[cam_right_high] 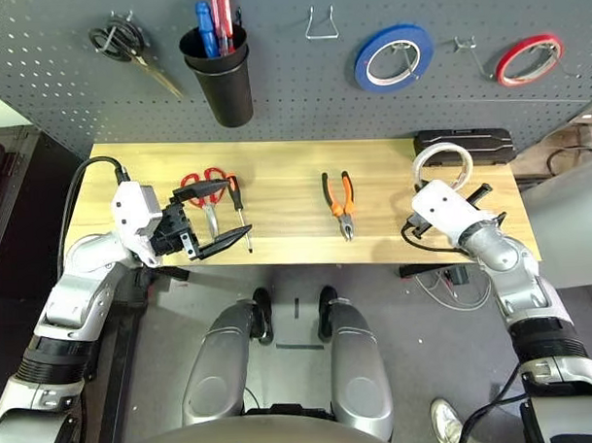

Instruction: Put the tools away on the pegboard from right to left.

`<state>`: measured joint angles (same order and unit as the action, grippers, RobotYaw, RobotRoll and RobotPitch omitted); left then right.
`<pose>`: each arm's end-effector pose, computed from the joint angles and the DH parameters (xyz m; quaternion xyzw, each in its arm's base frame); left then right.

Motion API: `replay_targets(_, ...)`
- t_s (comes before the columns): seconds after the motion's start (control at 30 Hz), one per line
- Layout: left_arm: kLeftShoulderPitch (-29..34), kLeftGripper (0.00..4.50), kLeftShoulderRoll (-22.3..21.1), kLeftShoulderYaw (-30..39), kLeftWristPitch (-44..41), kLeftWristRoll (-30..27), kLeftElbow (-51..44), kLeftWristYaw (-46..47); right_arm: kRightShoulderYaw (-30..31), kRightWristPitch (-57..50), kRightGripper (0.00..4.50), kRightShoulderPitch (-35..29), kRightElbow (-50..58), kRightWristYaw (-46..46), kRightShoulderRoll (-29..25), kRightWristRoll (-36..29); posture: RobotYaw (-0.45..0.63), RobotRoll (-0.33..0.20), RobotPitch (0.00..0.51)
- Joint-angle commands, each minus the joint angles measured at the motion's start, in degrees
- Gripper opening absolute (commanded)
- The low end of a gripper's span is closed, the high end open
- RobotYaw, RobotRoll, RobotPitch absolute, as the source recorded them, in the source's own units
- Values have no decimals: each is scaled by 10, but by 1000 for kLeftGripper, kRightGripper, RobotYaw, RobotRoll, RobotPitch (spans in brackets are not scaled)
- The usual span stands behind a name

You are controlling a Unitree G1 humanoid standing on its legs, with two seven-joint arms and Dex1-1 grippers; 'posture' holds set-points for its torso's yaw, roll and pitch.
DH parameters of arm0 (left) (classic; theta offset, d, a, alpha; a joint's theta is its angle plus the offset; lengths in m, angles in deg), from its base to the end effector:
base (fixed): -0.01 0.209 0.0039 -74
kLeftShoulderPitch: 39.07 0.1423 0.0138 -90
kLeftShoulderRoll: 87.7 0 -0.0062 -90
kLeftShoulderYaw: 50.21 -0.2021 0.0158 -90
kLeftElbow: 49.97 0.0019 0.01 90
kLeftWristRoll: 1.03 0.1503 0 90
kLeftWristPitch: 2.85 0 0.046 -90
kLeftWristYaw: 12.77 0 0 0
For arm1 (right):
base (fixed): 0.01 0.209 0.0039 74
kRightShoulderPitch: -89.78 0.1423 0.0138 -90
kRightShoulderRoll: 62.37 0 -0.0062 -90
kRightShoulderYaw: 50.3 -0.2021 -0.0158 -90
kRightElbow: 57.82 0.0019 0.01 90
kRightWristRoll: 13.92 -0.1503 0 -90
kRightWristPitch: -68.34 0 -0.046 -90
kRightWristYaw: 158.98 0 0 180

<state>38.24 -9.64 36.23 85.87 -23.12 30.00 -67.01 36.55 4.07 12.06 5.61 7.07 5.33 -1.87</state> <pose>0.2512 0.2055 0.1235 0.1216 -0.1196 -0.5268 0.8327 0.2477 -0.3121 0.0697 -0.4228 -0.0393 0.1087 0.8988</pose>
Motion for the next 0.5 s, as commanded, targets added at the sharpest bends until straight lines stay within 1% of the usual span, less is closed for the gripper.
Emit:
replay_targets(0.03,4,4500,7,-7,-4,-11,-25,-1,-9,59,33,-4,-29,20,-7,1,54,0,231)
replay_targets(0.23,7,4500,22,-12,21,2,-41,8,-12,141,33,5,-61,51,-21,11,58,0,227)
replay_targets(0.33,2,4500,29,-8,23,0,-48,18,-11,153,33,16,-72,63,-26,13,63,0,227)
replay_targets(0.5,-5,4500,23,-14,20,4,-47,17,-7,157,33,44,-73,67,-26,11,66,0,225)
